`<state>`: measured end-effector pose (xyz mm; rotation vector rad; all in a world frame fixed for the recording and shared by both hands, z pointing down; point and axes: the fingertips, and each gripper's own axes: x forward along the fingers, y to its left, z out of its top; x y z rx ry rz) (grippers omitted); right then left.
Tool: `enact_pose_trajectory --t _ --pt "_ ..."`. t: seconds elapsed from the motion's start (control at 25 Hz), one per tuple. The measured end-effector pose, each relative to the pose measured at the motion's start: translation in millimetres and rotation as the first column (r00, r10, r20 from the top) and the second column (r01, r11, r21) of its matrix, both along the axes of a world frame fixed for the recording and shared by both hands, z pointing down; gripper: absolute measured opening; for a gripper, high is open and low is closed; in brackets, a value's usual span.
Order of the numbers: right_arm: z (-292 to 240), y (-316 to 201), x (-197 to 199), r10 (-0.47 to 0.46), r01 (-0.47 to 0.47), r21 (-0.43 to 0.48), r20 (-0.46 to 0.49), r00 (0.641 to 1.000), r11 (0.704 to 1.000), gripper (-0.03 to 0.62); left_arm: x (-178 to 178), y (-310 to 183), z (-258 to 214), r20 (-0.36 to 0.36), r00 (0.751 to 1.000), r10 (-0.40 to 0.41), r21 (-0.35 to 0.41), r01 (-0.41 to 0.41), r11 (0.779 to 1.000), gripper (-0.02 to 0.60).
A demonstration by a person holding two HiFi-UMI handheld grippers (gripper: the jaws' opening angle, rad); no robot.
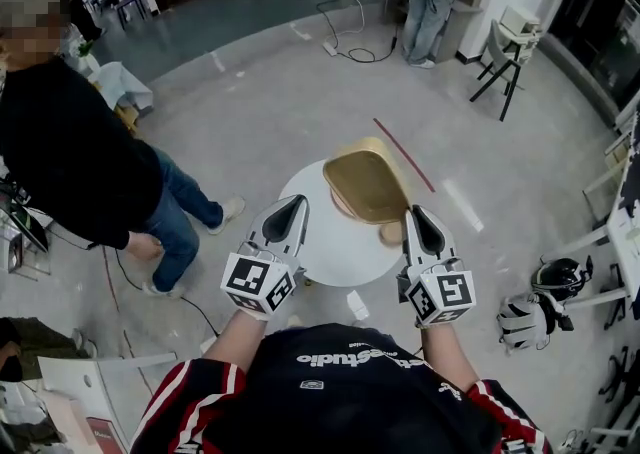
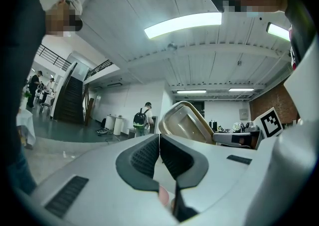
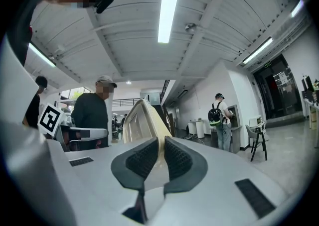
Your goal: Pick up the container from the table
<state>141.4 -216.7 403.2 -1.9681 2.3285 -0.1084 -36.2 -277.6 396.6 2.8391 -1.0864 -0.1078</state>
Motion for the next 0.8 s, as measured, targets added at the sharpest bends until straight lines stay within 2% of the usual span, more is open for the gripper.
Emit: enact_pose_trajectory --t 0.8 --pt "-5.8 6.4 -11.9 -0.007 0.008 0.017 -0.004 1.0 1.0 0.054 -11.0 5.5 -4.6 -0.006 1.0 -0.005 0.016 0.005 1.0 0.025"
